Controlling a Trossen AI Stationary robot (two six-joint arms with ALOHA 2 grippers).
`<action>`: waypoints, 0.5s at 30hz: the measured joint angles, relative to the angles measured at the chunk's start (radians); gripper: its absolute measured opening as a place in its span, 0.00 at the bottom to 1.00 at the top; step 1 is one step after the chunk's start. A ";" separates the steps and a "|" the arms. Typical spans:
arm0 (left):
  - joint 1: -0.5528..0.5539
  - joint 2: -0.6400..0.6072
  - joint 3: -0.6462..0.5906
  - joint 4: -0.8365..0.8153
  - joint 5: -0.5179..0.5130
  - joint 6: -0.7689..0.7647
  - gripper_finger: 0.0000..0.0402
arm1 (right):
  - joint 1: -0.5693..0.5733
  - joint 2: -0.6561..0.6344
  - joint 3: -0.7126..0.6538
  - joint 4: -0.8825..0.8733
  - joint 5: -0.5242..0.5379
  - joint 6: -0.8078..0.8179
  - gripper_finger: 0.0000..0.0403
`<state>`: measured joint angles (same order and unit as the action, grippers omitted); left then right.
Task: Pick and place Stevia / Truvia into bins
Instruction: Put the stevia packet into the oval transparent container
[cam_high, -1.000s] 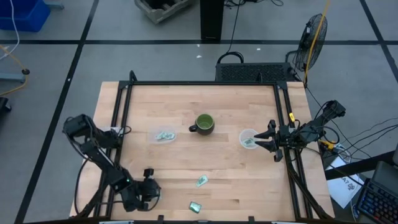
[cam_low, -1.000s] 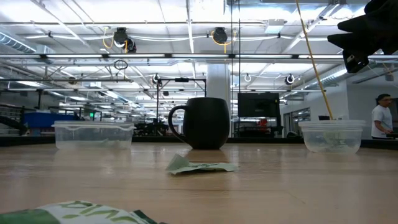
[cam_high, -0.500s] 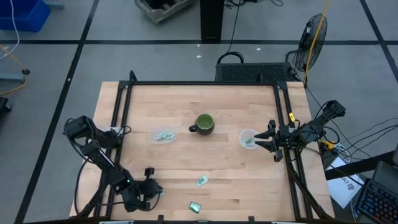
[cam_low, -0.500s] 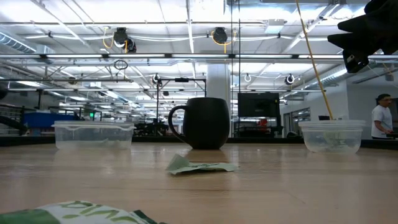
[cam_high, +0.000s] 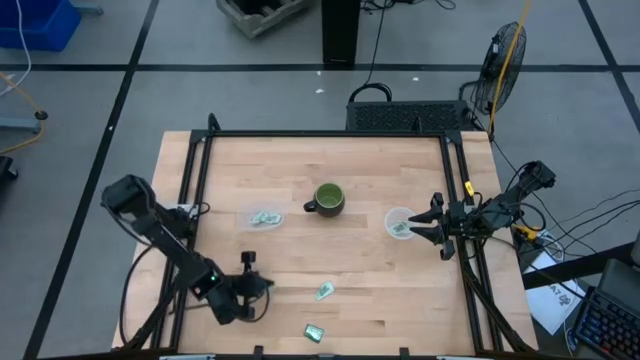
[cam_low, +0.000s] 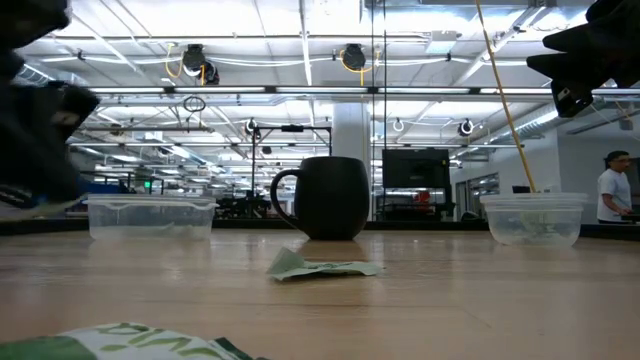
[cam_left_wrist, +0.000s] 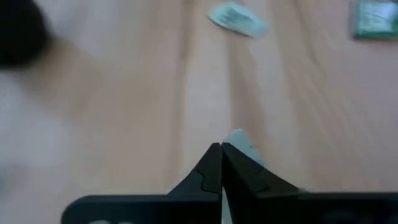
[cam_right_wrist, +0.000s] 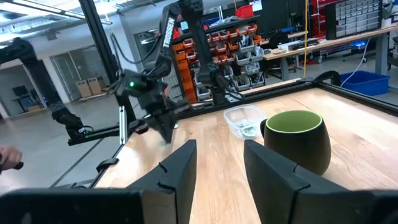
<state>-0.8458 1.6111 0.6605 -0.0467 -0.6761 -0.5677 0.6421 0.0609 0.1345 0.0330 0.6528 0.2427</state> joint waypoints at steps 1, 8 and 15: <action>0.013 -0.024 0.000 -0.018 -0.013 0.022 0.01 | 0.000 0.000 0.000 0.000 0.000 0.000 0.31; 0.099 -0.255 0.001 -0.245 -0.132 0.167 0.02 | 0.000 0.000 0.000 0.000 0.000 0.000 0.31; 0.217 -0.441 0.001 -0.556 -0.250 0.071 0.04 | 0.000 0.000 0.000 0.000 0.000 0.000 0.31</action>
<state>-0.6284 1.1706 0.6617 -0.6024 -0.9257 -0.4964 0.6422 0.0611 0.1345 0.0330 0.6528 0.2426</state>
